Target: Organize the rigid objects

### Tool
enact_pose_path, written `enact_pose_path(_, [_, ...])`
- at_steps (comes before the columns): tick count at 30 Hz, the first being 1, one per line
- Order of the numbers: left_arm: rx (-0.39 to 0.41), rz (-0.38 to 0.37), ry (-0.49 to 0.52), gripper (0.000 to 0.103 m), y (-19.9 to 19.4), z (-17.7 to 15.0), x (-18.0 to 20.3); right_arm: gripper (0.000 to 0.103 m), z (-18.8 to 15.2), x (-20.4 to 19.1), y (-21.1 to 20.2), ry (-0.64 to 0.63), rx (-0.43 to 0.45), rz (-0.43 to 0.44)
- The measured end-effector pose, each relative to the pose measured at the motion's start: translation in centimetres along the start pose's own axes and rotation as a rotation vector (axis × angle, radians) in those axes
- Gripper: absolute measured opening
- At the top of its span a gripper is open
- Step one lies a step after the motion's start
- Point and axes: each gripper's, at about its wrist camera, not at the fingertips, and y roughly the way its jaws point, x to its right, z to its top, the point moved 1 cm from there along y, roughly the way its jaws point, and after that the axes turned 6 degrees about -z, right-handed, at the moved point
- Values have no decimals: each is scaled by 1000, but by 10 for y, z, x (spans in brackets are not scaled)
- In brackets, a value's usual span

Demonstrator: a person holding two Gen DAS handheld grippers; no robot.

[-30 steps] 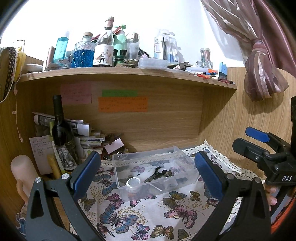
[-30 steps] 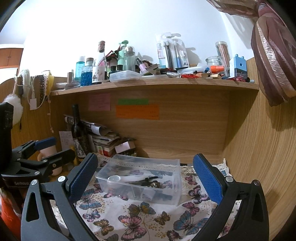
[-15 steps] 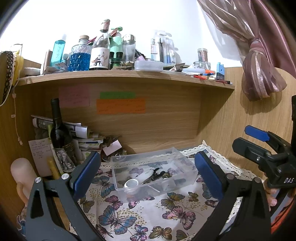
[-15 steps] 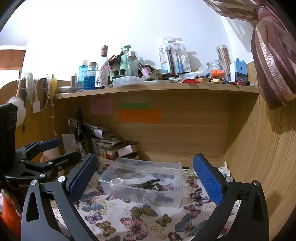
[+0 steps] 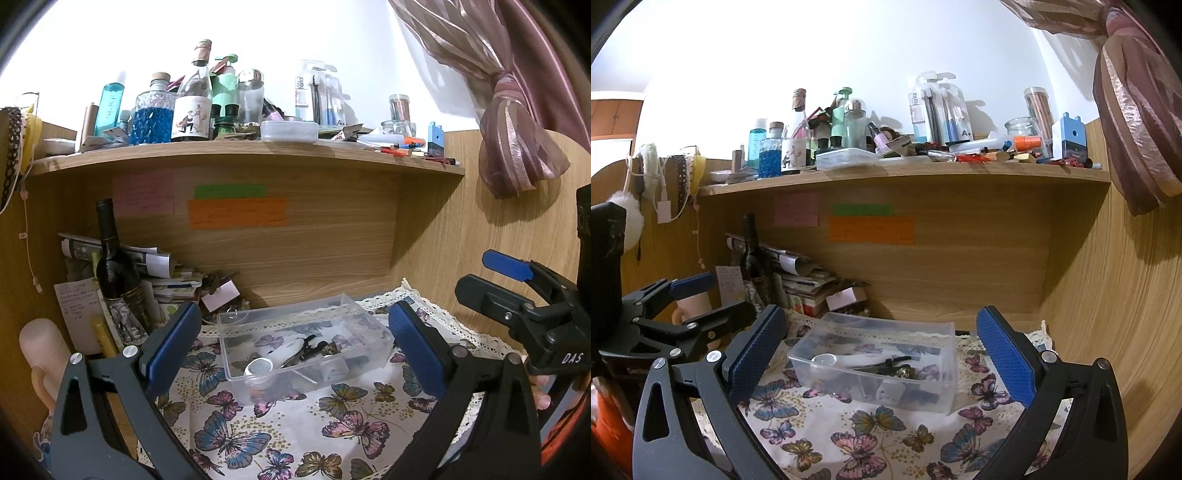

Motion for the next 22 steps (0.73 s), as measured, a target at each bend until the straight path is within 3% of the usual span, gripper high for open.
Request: enact_pose_path(22, [-30, -28, -27, 103, 9, -4, -9, 103, -4, 3, 14, 14, -37, 1])
